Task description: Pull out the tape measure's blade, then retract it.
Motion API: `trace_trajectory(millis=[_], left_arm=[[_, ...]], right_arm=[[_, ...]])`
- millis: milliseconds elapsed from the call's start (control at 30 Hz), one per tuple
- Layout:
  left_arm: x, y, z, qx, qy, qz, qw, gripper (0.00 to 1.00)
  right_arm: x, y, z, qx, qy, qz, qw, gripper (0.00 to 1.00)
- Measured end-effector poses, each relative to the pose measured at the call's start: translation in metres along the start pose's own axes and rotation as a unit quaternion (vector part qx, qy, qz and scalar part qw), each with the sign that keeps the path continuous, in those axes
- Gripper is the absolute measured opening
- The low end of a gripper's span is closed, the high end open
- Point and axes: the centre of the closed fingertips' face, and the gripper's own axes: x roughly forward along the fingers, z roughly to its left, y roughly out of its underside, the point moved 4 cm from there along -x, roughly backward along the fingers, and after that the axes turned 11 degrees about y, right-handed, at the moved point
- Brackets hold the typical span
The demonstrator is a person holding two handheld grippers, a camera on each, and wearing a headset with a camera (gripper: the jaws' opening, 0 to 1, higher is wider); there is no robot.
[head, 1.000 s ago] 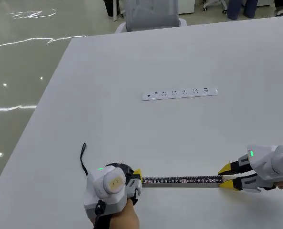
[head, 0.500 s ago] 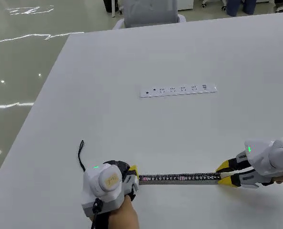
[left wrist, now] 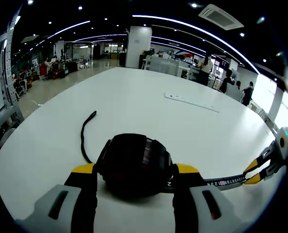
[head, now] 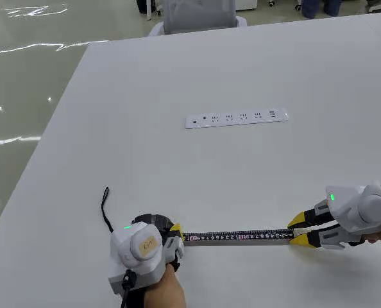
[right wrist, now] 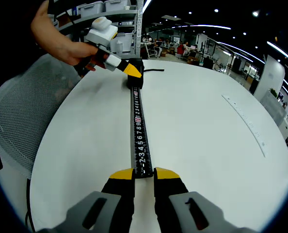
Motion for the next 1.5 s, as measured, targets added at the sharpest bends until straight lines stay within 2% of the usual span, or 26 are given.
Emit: trace_trajectory(millis=[733, 1500], left_arm=[[-0.0005, -0.0008, 0.0011, -0.009, -0.003, 0.021, 0.9997, 0.55], [0.0003, -0.0006, 0.0016, -0.016, 0.002, 0.026, 0.9995, 0.54]], right_arm=[[0.0003, 0.0017, -0.0007, -0.002, -0.002, 0.0, 1.0, 0.14], [0.0001, -0.0057, -0.0021, -0.018, -0.007, -0.002, 0.9998, 0.14]])
